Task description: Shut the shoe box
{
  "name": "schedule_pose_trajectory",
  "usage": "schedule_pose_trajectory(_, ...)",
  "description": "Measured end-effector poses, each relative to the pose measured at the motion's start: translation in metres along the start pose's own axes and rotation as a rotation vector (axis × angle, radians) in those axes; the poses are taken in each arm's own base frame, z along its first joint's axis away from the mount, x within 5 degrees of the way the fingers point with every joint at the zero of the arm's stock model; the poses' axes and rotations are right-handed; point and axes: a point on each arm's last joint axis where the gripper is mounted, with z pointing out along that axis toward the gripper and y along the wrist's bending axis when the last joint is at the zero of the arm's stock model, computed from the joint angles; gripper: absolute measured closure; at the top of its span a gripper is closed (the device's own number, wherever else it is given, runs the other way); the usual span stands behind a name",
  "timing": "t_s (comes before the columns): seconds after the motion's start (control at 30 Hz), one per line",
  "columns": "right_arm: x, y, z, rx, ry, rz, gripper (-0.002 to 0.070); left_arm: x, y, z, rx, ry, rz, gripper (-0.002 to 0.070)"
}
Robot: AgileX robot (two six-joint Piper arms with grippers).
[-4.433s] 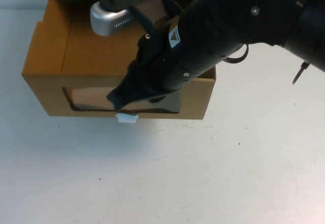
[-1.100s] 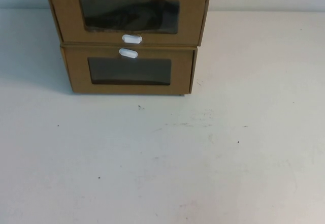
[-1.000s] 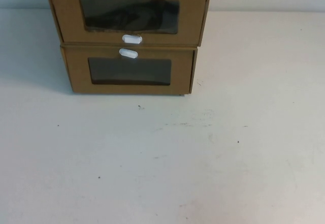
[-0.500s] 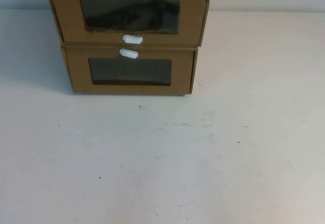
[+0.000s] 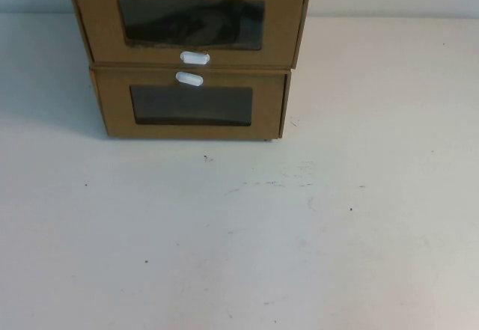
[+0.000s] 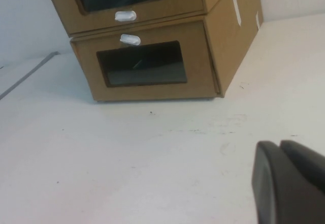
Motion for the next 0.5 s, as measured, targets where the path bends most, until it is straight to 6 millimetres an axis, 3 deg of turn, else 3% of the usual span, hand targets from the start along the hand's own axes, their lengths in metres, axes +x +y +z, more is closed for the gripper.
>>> schedule_pose_trajectory(0.23, 0.005, -0.004, -0.001, 0.052, 0.052, -0.055, 0.0687, 0.0, 0.0, 0.0, 0.0, 0.0, 0.0, 0.0677)
schedule_pose_trajectory(0.5, 0.005, -0.025, -0.007, 0.424, 0.026, -0.012, 0.0687, 0.0, 0.0, 0.0, 0.0, 0.0, 0.0, 0.0677)
